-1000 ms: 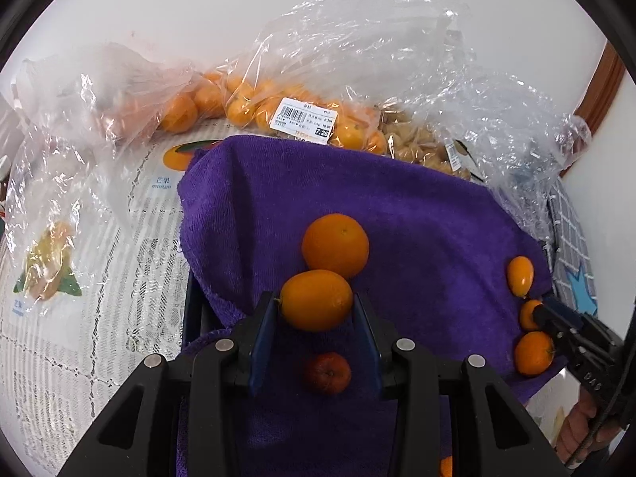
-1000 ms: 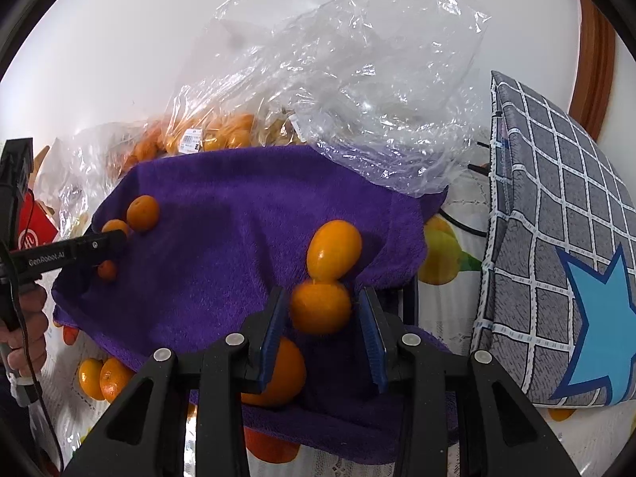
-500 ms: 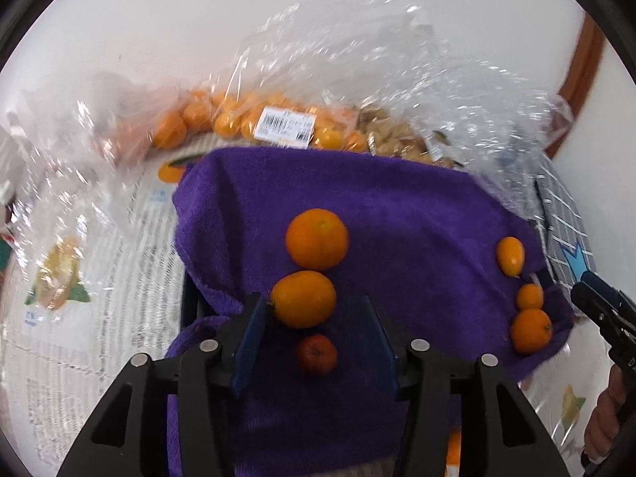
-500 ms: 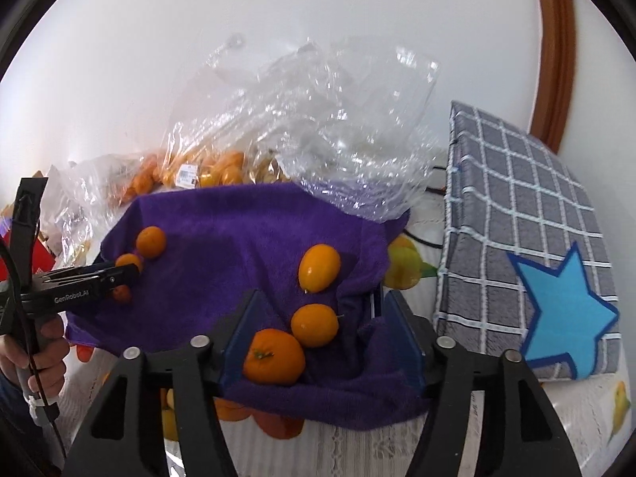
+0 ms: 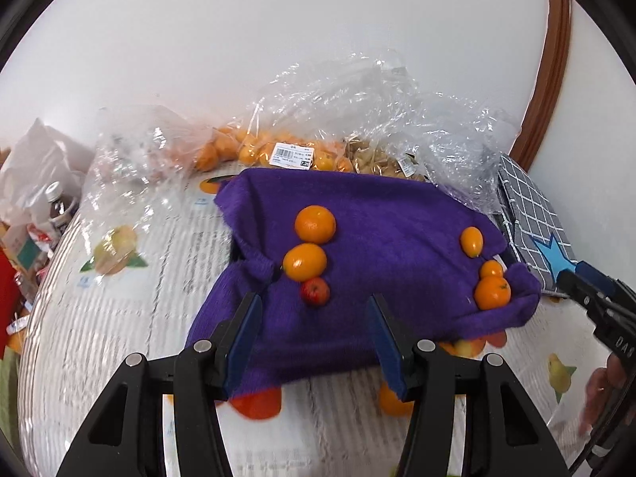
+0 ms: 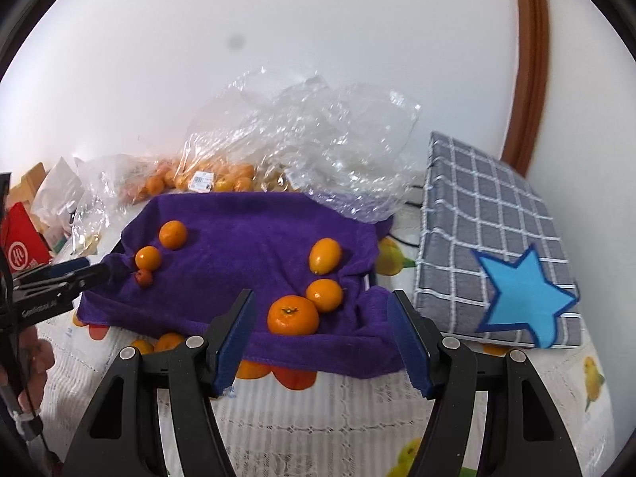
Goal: Organize fruits
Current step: 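Pull both open tools back from the purple towel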
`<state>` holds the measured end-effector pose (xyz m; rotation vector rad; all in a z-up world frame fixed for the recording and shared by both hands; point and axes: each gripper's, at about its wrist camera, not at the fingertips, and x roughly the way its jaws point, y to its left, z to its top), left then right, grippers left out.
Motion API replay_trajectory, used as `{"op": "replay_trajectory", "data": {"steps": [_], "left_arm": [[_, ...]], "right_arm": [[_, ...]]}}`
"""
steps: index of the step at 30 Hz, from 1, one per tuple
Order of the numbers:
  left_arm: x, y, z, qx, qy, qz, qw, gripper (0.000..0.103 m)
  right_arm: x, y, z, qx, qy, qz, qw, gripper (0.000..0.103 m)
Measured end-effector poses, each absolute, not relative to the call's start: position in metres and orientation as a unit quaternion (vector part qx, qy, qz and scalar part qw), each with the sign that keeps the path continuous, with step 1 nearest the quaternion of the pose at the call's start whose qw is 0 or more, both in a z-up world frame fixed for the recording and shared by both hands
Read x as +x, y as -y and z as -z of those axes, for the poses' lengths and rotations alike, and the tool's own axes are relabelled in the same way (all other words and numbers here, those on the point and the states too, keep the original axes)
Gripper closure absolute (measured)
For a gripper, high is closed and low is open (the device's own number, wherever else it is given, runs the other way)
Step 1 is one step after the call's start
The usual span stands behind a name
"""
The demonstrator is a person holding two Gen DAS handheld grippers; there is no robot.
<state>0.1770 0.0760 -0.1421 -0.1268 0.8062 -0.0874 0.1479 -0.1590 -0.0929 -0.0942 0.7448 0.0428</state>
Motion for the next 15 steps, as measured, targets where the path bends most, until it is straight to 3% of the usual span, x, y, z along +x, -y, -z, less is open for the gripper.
{"op": "replay_trajectory", "data": {"steps": [15], "left_arm": [[0.139, -0.085, 0.151, -0.060, -0.381, 0.032, 0.922, 0.051]], "right_arm": [[0.113, 0.147, 0.098, -0.045, -0.381, -0.068, 0.921, 0.036]]}}
